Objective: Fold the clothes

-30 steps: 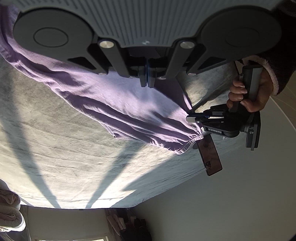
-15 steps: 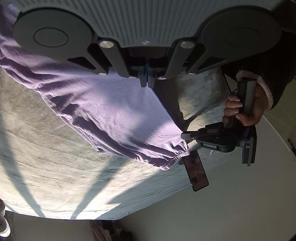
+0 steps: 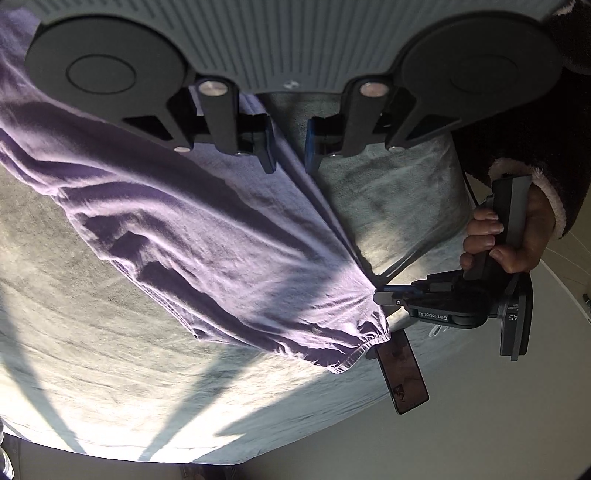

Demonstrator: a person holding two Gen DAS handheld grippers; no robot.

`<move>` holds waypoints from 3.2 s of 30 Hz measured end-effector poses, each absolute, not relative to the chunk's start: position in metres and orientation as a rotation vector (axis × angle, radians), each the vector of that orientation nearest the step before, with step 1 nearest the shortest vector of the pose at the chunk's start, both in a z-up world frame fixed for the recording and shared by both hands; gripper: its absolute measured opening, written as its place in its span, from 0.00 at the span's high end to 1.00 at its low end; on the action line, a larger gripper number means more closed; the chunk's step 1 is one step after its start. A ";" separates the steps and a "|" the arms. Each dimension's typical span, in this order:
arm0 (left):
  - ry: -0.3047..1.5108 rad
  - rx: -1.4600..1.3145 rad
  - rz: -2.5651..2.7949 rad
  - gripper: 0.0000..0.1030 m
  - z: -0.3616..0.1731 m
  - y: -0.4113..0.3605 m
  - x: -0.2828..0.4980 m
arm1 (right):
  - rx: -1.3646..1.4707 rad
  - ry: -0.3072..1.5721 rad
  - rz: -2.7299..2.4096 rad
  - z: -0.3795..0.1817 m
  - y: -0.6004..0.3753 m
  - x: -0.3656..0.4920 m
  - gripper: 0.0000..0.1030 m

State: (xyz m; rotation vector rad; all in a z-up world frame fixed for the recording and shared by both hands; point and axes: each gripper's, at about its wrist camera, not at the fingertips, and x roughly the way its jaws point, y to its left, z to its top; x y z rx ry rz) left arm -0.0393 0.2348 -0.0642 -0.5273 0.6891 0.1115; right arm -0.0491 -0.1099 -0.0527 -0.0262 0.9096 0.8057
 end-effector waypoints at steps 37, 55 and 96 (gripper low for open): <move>0.829 -0.241 -0.318 0.76 -0.070 0.150 -0.026 | -0.070 0.973 0.801 -0.062 -0.114 -0.057 0.97; 0.697 -0.269 -0.308 0.82 -0.086 0.142 0.050 | -0.047 0.984 0.794 -0.064 -0.114 -0.051 0.95; 0.691 -0.281 -0.404 0.74 -0.075 0.157 0.049 | 0.041 0.798 0.490 -0.066 -0.055 0.118 0.72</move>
